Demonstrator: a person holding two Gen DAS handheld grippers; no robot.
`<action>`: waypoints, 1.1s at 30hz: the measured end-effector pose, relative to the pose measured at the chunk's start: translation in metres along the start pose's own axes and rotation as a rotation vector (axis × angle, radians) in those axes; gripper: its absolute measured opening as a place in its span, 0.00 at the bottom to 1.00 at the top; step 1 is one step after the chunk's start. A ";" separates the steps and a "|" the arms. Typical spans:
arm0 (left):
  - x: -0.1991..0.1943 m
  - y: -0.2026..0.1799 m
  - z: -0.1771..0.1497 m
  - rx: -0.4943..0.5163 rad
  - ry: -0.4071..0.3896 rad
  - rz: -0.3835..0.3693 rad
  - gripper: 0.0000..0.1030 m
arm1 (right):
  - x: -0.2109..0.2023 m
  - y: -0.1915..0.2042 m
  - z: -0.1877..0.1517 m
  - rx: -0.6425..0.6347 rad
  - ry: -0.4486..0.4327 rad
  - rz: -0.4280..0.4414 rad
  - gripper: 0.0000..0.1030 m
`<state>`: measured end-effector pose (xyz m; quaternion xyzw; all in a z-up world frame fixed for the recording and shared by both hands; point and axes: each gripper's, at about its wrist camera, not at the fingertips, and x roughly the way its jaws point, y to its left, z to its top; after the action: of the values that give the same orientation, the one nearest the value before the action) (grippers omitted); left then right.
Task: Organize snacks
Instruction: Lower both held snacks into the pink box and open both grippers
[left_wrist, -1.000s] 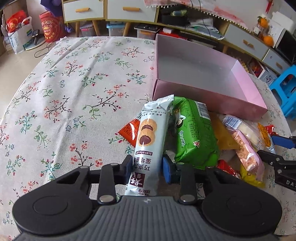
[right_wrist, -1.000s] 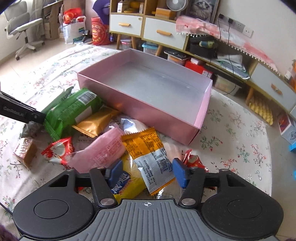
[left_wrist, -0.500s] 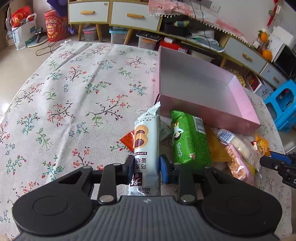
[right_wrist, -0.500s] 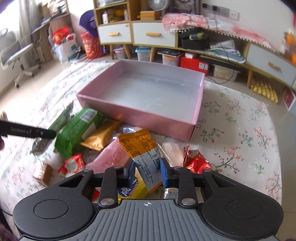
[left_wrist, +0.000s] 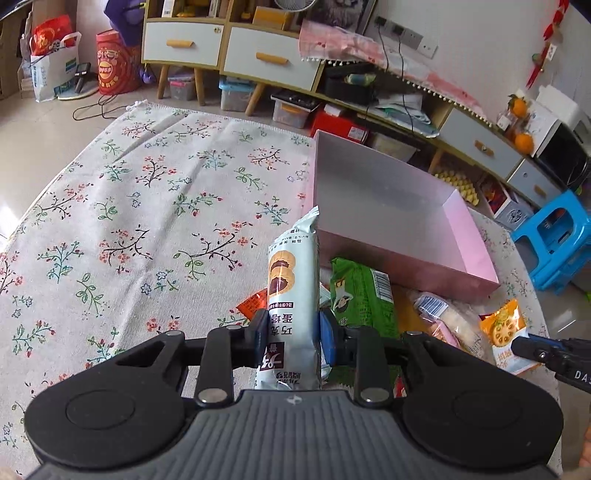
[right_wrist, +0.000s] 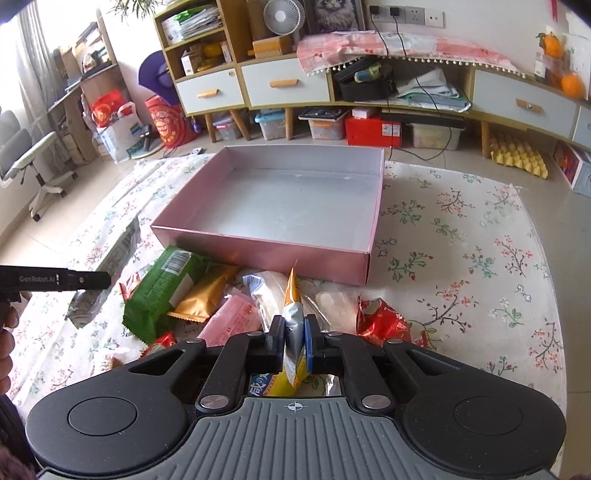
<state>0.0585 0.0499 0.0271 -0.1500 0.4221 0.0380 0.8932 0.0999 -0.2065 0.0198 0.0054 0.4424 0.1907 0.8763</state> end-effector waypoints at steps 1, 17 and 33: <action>0.000 0.001 0.000 -0.002 -0.003 -0.003 0.26 | 0.000 0.000 0.000 0.002 0.001 -0.003 0.09; -0.005 0.001 0.031 -0.048 -0.106 -0.092 0.26 | -0.016 -0.029 0.025 0.123 -0.098 -0.040 0.09; 0.052 -0.033 0.066 0.080 -0.201 -0.122 0.26 | 0.013 -0.045 0.063 0.186 -0.119 -0.032 0.09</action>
<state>0.1476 0.0357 0.0347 -0.1349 0.3216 -0.0182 0.9370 0.1707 -0.2340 0.0401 0.0909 0.4052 0.1341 0.8998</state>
